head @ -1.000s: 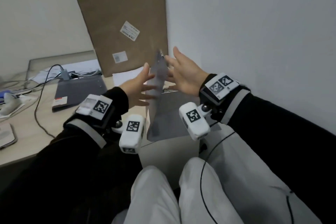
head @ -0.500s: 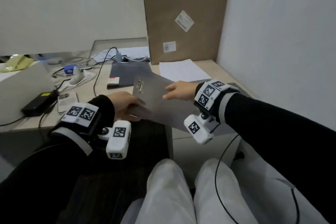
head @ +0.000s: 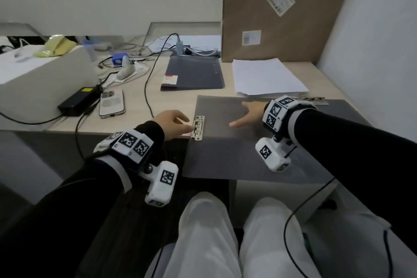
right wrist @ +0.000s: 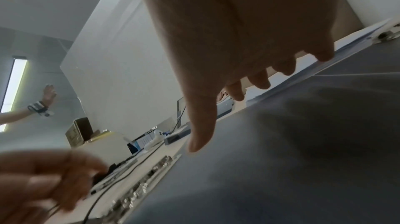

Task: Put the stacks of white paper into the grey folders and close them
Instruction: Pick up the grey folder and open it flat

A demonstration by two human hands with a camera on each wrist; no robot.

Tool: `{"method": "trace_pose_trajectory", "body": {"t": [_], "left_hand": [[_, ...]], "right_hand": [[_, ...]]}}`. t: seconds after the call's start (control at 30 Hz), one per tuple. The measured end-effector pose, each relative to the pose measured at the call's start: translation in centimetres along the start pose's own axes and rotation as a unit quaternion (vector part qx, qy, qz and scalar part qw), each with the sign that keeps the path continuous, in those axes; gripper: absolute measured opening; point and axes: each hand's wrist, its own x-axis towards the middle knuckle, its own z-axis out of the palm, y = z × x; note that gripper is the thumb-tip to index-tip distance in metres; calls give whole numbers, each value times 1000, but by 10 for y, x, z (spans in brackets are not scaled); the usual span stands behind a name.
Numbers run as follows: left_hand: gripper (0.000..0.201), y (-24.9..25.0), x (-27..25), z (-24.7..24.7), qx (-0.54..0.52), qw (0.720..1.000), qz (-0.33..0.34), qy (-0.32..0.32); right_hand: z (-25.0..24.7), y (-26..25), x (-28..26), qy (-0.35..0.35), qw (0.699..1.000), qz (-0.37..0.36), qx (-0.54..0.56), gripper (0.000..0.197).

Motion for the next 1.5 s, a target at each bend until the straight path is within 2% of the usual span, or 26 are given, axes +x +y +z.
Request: {"method": "trace_pose_trajectory", "body": {"t": [0.07,0.13,0.23,0.3,0.37,0.63,0.73,0.77,0.83,0.9,0.97,1.07,1.17,1.23,1.4,1.5], "left_hand": [[47,7,7,3,-10,999,32,-17],[61,10,15,8,28,998,38,-39],[75,7,23,11,131,987,36,-86],[84,2,28,9,165,976,31,-141],[88,-1,33,4,187,968,27,-165],[102,-3,50,14,263,956,42,-125],[95,-3,44,12,244,961,53,-119],[85,-4,42,9,209,969,56,-124],[57,-7,39,2,65,989,47,-127],[42,-4,42,-4,-38,995,32,-87],[34,7,52,-3,-87,995,9,-41],[23,24,71,8,-75,997,-12,-3],[35,28,85,23,29,999,-16,-36],[44,28,89,28,101,994,-20,-45],[57,42,93,27,117,992,-44,-21],[56,68,89,35,107,994,3,5]], "right_hand": [[12,0,2,-24,998,6,-57,113],[21,1,2,-31,996,15,-80,113],[23,4,-1,-38,997,11,-68,110],[23,5,-2,-49,997,7,-54,110],[23,6,-1,-53,997,6,-50,110],[28,7,2,-40,998,3,-53,112],[28,7,0,-37,998,3,-47,111],[28,8,0,-35,998,2,-43,111],[30,9,0,-36,999,2,-32,112],[31,9,-2,-39,999,4,-19,112],[32,7,-6,-41,999,6,-4,109],[31,3,-15,-33,999,-20,18,93],[23,16,-22,-26,998,-49,32,78],[15,38,-28,-33,999,-36,15,79],[4,110,-38,-41,996,80,-15,97],[9,121,-38,-58,994,87,11,96]]}}
